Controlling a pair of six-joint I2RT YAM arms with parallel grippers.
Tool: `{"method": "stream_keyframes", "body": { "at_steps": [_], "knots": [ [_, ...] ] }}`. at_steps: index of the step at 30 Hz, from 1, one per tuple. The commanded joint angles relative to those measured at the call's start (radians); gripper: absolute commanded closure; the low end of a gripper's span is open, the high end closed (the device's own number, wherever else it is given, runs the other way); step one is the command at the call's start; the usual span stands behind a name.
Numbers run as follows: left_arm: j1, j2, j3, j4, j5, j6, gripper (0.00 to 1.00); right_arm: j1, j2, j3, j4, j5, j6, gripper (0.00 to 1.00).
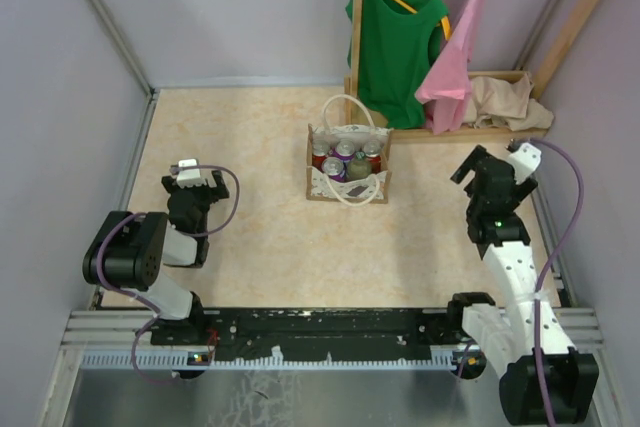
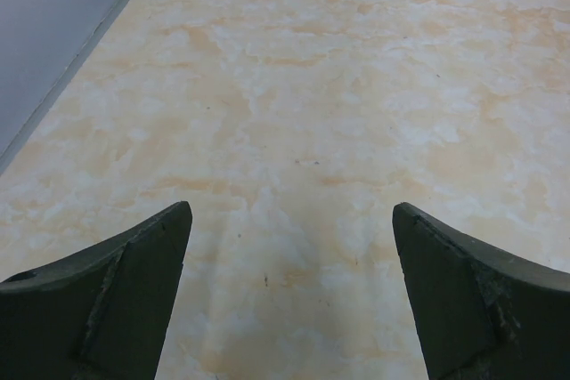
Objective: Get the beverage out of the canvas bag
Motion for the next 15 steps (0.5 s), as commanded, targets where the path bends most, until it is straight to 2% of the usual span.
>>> {"method": "stream_keyframes", "body": {
  "at_steps": [1,6,11,15],
  "knots": [
    [-0.001,0.006,-0.006,0.017,-0.004,0.004,0.0,-0.002,-0.058,-0.016,0.097,-0.101,-0.065,0.01],
    [-0.001,0.006,-0.006,0.017,-0.003,0.003,0.0,0.027,-0.051,0.039,0.075,-0.136,-0.083,0.01],
    [-0.001,0.006,-0.006,0.017,-0.003,0.004,0.0,0.231,0.006,0.158,0.051,0.062,-0.161,0.06],
    [-0.002,0.006,-0.006,0.017,-0.003,0.004,0.0,0.347,0.082,0.281,0.035,0.06,-0.215,0.16]
  ]
}}
